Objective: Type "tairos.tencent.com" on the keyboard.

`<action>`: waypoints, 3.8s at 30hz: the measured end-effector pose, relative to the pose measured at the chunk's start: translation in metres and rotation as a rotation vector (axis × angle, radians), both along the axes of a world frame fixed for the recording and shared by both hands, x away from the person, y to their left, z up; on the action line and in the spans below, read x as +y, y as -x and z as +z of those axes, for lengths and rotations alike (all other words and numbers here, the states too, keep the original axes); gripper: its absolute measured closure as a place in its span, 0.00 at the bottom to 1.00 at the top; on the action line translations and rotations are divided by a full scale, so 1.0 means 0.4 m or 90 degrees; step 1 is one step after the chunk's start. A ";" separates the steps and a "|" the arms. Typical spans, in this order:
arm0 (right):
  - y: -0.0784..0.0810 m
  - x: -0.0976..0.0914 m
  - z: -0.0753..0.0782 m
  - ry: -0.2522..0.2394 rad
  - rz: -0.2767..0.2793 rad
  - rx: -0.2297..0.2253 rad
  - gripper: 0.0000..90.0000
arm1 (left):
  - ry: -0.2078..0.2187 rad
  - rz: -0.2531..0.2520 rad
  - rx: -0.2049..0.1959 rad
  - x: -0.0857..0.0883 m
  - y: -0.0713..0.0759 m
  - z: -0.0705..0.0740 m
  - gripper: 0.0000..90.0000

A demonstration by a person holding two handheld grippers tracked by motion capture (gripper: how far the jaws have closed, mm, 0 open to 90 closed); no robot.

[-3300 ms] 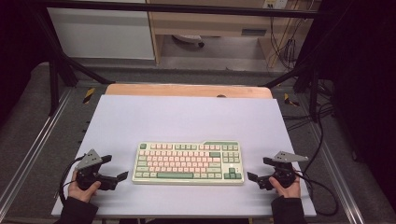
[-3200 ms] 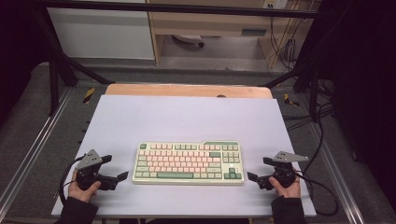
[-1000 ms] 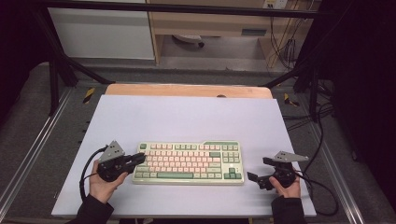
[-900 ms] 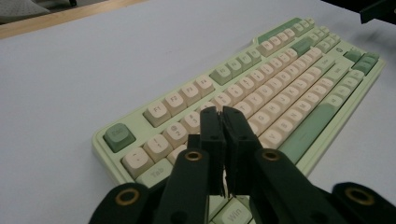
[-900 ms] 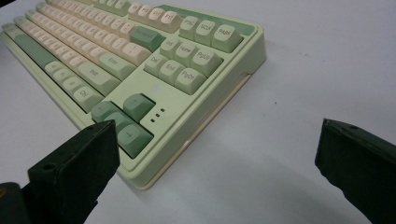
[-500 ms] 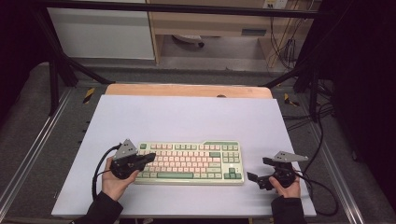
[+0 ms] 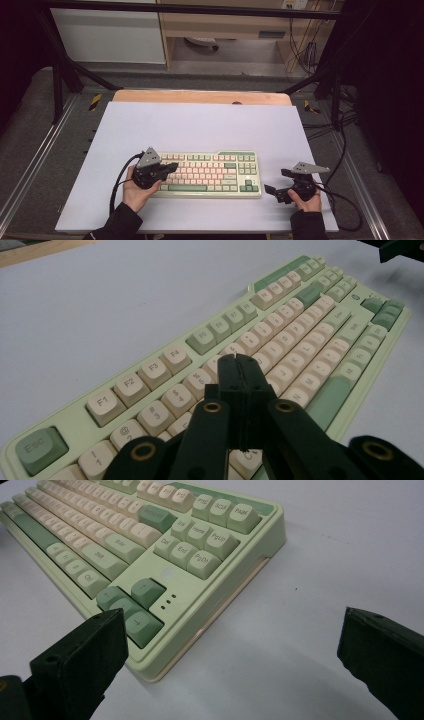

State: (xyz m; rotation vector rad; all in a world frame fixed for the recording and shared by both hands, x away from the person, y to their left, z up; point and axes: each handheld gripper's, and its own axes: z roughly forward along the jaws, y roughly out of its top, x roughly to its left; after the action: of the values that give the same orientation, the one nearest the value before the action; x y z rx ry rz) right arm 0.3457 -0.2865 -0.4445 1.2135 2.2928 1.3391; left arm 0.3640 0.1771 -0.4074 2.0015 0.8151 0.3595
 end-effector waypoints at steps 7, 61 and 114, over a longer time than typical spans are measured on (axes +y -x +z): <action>0.000 0.000 0.000 0.001 0.000 0.000 0.01 | -0.006 0.001 0.001 -0.021 -0.011 -0.006 1.00; 0.003 0.005 0.012 0.005 0.000 -0.015 0.01 | -0.055 0.013 0.019 -0.033 -0.024 -0.029 1.00; 0.022 0.030 0.050 -0.018 0.032 -0.025 0.97 | -0.058 0.060 0.035 0.098 0.016 -0.059 1.00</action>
State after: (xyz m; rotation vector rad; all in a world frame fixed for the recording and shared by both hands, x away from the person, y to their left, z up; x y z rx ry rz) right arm 0.3368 -0.2744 -0.4245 1.1343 2.2988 1.4047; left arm 0.3575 0.2165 -0.4309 2.0699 0.9453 0.4034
